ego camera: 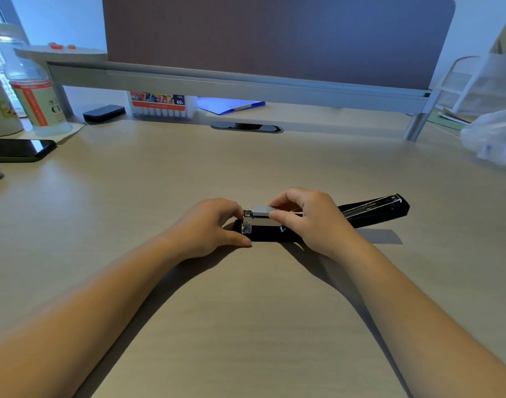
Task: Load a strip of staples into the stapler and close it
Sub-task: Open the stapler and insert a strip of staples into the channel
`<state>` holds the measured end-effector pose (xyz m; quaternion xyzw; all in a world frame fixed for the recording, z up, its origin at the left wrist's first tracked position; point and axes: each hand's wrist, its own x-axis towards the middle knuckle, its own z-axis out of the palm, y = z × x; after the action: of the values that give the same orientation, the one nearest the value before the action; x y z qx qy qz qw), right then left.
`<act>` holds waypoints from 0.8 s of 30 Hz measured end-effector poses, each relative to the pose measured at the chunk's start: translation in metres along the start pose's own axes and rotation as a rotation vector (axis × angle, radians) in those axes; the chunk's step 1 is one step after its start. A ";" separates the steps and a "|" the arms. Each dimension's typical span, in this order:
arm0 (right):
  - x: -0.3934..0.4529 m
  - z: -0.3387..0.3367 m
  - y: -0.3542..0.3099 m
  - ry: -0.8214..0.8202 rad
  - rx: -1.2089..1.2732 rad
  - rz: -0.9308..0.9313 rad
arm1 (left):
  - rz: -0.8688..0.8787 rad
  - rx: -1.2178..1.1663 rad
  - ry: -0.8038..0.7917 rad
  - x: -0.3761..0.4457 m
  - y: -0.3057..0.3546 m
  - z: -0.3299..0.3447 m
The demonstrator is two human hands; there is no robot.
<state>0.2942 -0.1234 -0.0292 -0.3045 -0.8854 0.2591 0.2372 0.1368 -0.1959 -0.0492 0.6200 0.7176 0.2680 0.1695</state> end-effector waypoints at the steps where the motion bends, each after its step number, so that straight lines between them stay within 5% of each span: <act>1: 0.000 0.000 0.000 -0.009 -0.006 0.001 | 0.003 0.007 0.000 0.000 0.000 0.000; 24: -0.006 -0.013 0.000 -0.046 -0.196 -0.018 | -0.006 0.046 -0.024 0.000 0.002 0.000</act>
<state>0.3059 -0.1229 -0.0213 -0.3124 -0.9143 0.1761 0.1884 0.1386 -0.1955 -0.0475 0.6249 0.7234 0.2432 0.1646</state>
